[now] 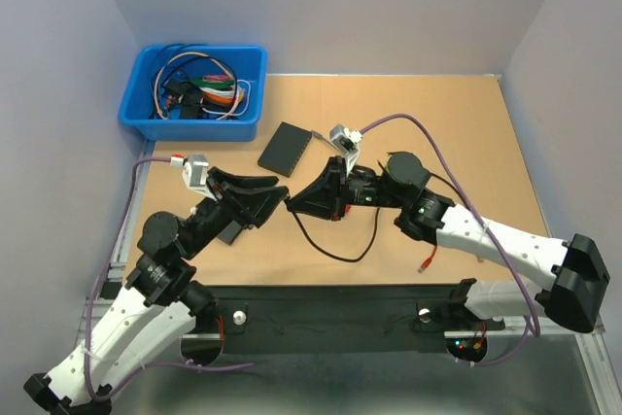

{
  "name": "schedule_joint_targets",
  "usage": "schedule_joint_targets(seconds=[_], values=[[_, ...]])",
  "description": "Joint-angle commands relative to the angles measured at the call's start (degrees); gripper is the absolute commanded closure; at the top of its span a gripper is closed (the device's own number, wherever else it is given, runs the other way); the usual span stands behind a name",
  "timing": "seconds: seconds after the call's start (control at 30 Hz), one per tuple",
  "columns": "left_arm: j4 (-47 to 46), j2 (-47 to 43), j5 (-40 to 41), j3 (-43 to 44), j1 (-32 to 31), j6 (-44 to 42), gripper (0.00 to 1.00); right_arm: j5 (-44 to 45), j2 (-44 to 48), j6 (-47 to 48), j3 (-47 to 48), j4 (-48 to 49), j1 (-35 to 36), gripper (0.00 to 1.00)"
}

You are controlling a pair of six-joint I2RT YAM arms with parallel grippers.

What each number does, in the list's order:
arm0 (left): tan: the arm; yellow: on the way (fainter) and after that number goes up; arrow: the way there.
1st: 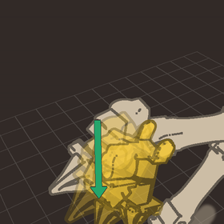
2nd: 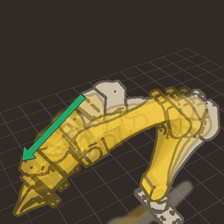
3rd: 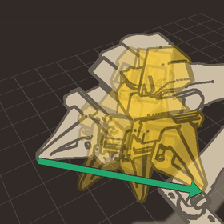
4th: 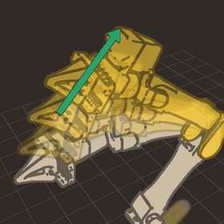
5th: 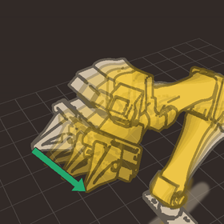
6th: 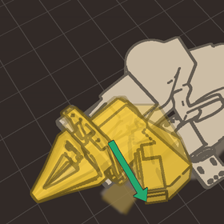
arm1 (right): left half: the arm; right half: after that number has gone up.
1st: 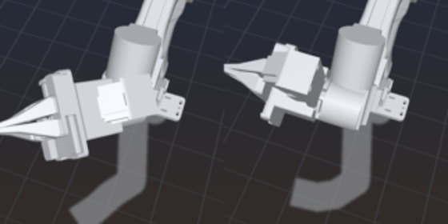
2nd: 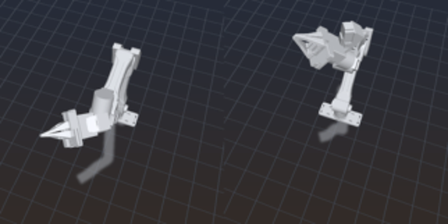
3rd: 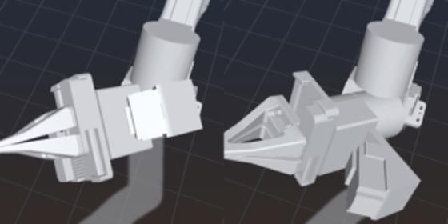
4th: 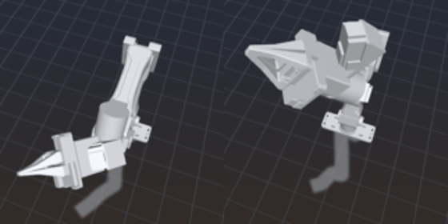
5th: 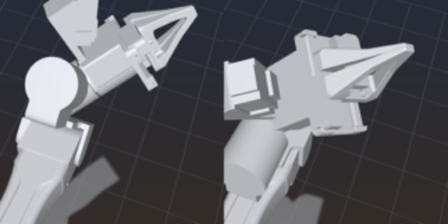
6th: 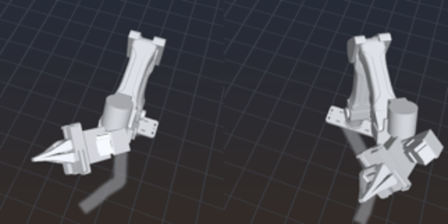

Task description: Insert the plug into the switch port

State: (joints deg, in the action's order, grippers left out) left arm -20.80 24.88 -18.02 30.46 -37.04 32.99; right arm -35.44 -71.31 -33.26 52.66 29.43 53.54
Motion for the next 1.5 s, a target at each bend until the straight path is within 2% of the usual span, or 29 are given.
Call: schedule_joint_targets(seconds=[0.0,0.07,0.1,0.17,0.37,0.43,0.53,0.57,0.7,1.03,1.47], values=[[19.97,1.56,16.85,8.28,0.03,-2.06,0.33,11.34,3.28,8.01,-0.46,-12.36,-0.45,0.99],[29.61,2.88,26.31,10.31,-0.05,-1.01,0.23,16.51,2.50,9.43,-1.07,-18.32,-0.63,0.99],[32.02,4.28,28.81,11.72,-0.05,-0.04,0.16,18.02,2.05,9.96,-1.25,-19.83,-0.80,1.00],[35.46,5.61,34.26,12.69,0.03,1.02,0.10,21.98,0.65,10.40,-1.42,-23.35,-0.89,1.00],[40.31,10.88,40.08,14.45,1.70,2.78,0.03,26.82,-9.80,12.33,1.21,-29.25,-0.98,1.00],[40.31,13.77,38.77,14.80,4.15,2.25,0.01,26.65,-14.35,13.82,3.75,-31.26,-0.98,1.00],[37.50,18.78,27.64,13.23,14.50,0.14,0.01,25.60,-19.03,15.85,8.32,-34.08,-0.98,1.00],[35.49,20.02,20.64,12.53,19.58,0.05,0.01,24.81,-21.57,16.29,9.29,-35.22,-0.98,1.00],[32.05,26.08,11.18,9.98,26.91,0.40,0.01,23.75,-26.24,17.52,12.63,-36.55,-0.98,0.99],[26.52,41.90,4.49,5.49,41.07,1.55,0.01,20.94,-27.92,18.22,11.41,-36.73,-0.98,1.00],[22.47,47.18,8.43,2.06,44.77,3.57,0.01,22.52,-25.11,18.49,7.45,-36.64,-0.98,1.00]])
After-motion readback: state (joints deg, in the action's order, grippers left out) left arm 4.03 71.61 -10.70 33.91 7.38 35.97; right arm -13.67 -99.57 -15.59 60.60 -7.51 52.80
